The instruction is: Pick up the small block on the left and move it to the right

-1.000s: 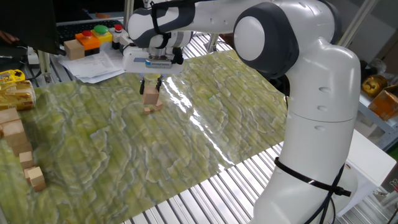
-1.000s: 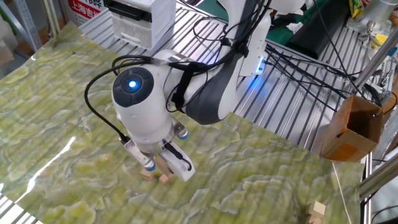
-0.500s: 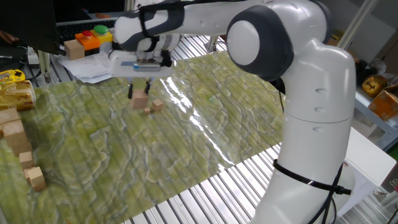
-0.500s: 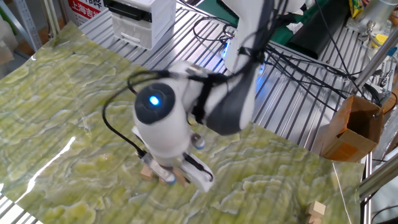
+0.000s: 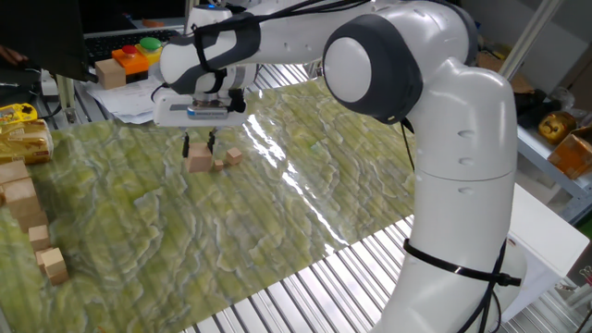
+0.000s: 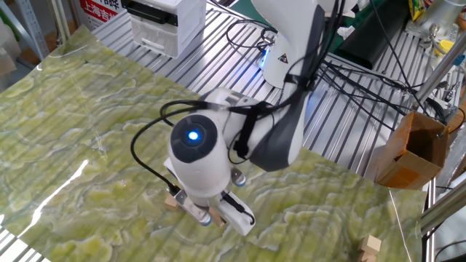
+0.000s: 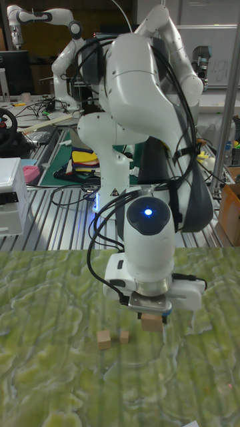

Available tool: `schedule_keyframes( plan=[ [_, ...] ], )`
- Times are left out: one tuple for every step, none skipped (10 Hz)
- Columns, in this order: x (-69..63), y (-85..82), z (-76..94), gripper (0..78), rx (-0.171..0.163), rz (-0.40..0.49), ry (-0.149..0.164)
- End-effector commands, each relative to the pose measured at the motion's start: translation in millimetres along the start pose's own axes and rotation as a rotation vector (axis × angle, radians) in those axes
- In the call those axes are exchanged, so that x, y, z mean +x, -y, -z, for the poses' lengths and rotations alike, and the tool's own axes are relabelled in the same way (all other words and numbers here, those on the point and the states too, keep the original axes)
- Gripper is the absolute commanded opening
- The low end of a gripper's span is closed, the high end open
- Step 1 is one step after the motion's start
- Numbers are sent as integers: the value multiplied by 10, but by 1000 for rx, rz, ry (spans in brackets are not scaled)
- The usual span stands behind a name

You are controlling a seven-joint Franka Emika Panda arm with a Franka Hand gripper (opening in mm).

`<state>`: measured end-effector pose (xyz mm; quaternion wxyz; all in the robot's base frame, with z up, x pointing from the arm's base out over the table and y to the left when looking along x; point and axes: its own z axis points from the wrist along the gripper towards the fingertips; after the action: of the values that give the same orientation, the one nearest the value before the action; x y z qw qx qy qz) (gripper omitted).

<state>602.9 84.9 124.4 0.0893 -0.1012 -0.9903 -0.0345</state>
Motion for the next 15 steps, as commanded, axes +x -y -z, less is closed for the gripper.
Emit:
schedule_keyframes(
  plan=[
    [-19, -17, -30, 17, 1, -4, 7],
    [-21, -19, -35, 17, 1, 0, 7],
    [-21, -19, -35, 774, 1, 1, 7],
    [-21, -19, -35, 774, 1, 1, 7],
    [-21, -19, -35, 774, 1, 1, 7],
    [-21, -19, -35, 774, 1, 1, 7],
    [-21, -19, -35, 774, 1, 1, 7],
    [-21, -19, -35, 774, 1, 1, 7],
    [-21, -19, -35, 774, 1, 1, 7],
    [-21, -19, -35, 774, 1, 1, 7],
    [-21, -19, -35, 774, 1, 1, 7],
    [-21, -19, -35, 774, 1, 1, 7],
    [12, 19, 56, 774, 9, -12, 9],
    [53, 64, 157, 774, 5, -3, 0],
    [91, 117, 249, 774, 7, -3, -11]
  ],
)
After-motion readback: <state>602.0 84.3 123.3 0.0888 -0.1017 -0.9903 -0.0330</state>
